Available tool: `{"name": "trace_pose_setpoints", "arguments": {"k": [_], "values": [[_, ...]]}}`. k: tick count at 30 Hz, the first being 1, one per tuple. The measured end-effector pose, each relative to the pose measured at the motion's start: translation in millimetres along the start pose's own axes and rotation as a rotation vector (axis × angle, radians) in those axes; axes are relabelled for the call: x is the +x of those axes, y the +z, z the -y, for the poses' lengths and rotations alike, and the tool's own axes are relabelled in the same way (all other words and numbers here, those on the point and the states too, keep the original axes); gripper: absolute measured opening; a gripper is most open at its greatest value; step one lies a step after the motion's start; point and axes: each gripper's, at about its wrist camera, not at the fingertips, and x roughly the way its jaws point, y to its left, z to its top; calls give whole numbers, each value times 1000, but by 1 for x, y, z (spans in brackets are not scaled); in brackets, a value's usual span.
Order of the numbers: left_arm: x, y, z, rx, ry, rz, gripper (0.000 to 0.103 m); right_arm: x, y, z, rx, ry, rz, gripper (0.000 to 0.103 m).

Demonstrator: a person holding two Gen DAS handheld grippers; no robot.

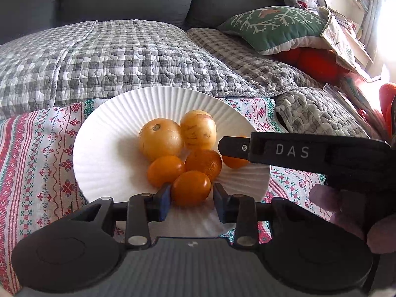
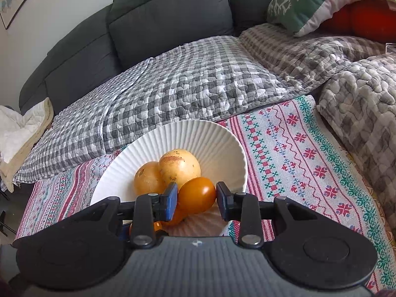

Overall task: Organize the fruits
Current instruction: 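Carry both orange tomatoes onto the white plate and open both tools, then withdraw both tools from the plate toward the remaining fruits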

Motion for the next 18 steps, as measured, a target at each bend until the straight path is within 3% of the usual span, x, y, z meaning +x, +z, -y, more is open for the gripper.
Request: {"name": "trace_pose_setpoints", "arguments": {"k": [4,8,10,18], "values": [[-6,1,2,21,8,17,50,-6,2,0,0,15,4,44],[-17,1,2,31,20,33,61,-18,4,-3,-12,21,19,61],[-23,1,2,29,26,42,69,-24,5,-5,-23,23,22,64],[-49,-4,1,22,44,66,81,-46,3,-12,-44,13,27,77]]}}
